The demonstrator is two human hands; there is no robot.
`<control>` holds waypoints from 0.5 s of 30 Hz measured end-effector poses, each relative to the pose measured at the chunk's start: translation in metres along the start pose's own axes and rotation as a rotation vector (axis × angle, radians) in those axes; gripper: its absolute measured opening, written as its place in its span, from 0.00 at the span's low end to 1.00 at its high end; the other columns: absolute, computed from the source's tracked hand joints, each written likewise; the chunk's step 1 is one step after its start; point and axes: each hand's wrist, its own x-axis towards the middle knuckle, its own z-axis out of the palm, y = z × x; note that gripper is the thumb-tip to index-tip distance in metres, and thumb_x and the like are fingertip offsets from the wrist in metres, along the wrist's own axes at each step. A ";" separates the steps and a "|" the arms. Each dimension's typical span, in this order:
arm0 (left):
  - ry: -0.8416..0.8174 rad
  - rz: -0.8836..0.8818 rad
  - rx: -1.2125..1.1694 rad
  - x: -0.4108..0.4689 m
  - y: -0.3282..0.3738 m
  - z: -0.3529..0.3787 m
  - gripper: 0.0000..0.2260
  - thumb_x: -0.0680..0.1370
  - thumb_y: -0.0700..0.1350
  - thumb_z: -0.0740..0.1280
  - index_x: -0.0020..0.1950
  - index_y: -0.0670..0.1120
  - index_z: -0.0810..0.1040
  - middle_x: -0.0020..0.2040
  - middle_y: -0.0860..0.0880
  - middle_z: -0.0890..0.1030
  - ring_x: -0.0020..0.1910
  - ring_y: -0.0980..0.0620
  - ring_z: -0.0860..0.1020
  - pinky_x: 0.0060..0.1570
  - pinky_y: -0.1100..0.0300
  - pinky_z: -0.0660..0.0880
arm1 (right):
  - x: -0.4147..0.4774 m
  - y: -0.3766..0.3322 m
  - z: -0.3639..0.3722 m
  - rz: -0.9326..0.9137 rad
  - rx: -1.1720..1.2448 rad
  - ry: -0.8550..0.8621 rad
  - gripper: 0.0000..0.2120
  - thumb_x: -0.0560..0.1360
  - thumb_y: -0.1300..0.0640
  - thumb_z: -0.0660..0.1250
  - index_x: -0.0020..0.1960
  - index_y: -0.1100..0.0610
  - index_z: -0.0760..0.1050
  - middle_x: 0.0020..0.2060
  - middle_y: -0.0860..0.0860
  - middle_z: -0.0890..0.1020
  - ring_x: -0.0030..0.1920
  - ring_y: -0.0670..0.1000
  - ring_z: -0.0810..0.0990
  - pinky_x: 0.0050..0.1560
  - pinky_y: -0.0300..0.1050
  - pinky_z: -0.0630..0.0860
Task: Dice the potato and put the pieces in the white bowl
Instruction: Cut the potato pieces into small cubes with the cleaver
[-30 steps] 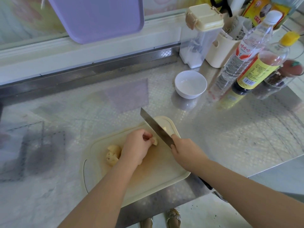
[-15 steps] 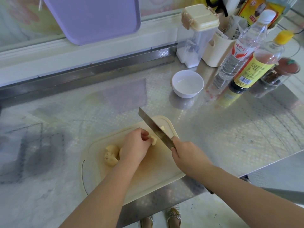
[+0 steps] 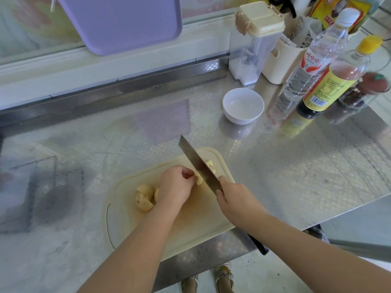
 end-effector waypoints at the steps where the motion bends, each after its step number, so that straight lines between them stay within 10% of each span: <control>1: -0.005 -0.004 -0.005 0.001 -0.001 0.000 0.09 0.74 0.47 0.73 0.53 0.52 0.81 0.46 0.52 0.84 0.45 0.52 0.83 0.52 0.51 0.80 | 0.000 0.000 -0.001 -0.002 0.000 0.005 0.07 0.85 0.51 0.53 0.59 0.52 0.67 0.37 0.50 0.76 0.36 0.52 0.79 0.40 0.53 0.81; 15: -0.067 0.104 0.155 -0.007 -0.001 -0.012 0.15 0.75 0.48 0.72 0.61 0.49 0.80 0.54 0.52 0.82 0.52 0.53 0.80 0.47 0.63 0.72 | 0.005 0.000 -0.005 -0.006 0.000 0.003 0.07 0.84 0.52 0.54 0.58 0.53 0.68 0.35 0.50 0.75 0.34 0.51 0.78 0.36 0.52 0.79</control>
